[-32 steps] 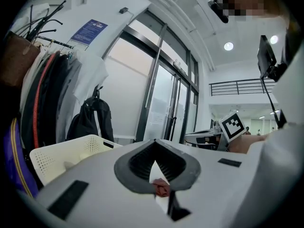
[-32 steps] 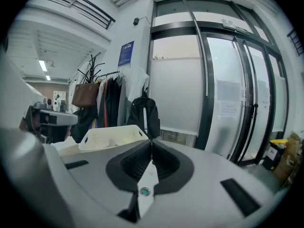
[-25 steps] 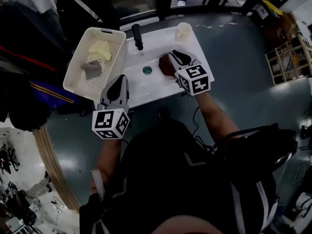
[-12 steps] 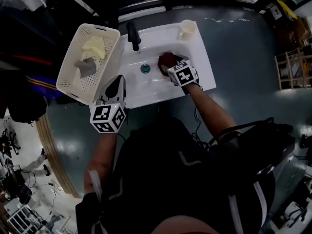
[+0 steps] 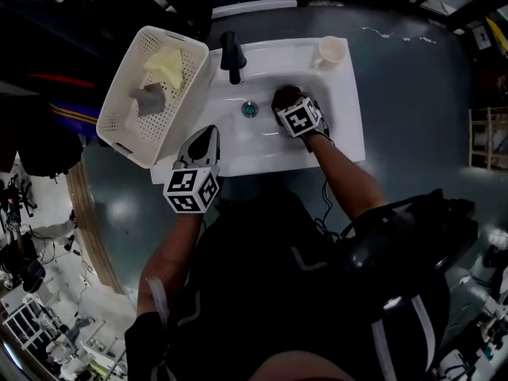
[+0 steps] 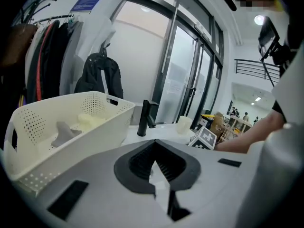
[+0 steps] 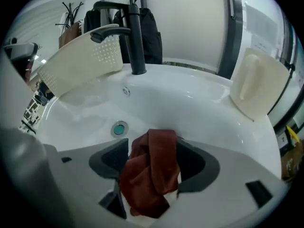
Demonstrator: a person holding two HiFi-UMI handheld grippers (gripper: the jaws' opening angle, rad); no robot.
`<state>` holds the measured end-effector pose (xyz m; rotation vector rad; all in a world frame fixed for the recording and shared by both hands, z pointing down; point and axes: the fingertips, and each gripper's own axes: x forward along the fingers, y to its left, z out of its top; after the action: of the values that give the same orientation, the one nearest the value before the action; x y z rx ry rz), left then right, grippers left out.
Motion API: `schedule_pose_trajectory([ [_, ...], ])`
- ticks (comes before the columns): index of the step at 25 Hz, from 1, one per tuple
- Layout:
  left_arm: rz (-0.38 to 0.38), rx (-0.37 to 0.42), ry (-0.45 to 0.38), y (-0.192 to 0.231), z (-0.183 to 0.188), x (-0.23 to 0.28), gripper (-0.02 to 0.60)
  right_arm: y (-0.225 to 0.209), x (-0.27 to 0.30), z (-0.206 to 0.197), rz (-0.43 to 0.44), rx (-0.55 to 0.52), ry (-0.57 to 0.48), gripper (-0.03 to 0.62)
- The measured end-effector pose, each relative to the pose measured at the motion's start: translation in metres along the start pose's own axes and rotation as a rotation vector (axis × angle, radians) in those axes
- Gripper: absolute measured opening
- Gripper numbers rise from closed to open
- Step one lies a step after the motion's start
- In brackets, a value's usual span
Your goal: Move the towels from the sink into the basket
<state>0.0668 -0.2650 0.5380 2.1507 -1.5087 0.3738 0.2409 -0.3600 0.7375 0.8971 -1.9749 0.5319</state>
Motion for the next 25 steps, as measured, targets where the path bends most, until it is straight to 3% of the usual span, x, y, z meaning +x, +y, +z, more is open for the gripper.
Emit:
schedule_pose_trajectory([
  [9,-0.014,-0.004,0.041,-0.014,-0.008,0.020,0.003,-0.008,0.040,-0.020,0.006,0.000,0.111,0.319],
  [12,0.000,0.005,0.046,-0.012,-0.008,0.019,0.003,-0.009,0.046,-0.029,0.007,0.004,0.134,0.270],
  [16,0.078,-0.007,0.062,0.003,-0.010,0.016,0.003,-0.010,0.047,-0.027,0.001,-0.009,0.141,0.233],
  [20,0.069,0.010,0.044,0.000,-0.008,0.011,0.003,-0.009,0.047,-0.028,0.009,0.027,0.147,0.147],
  [25,0.041,0.050,-0.009,-0.001,0.007,-0.011,0.003,0.001,0.030,-0.015,0.004,0.041,0.091,0.118],
])
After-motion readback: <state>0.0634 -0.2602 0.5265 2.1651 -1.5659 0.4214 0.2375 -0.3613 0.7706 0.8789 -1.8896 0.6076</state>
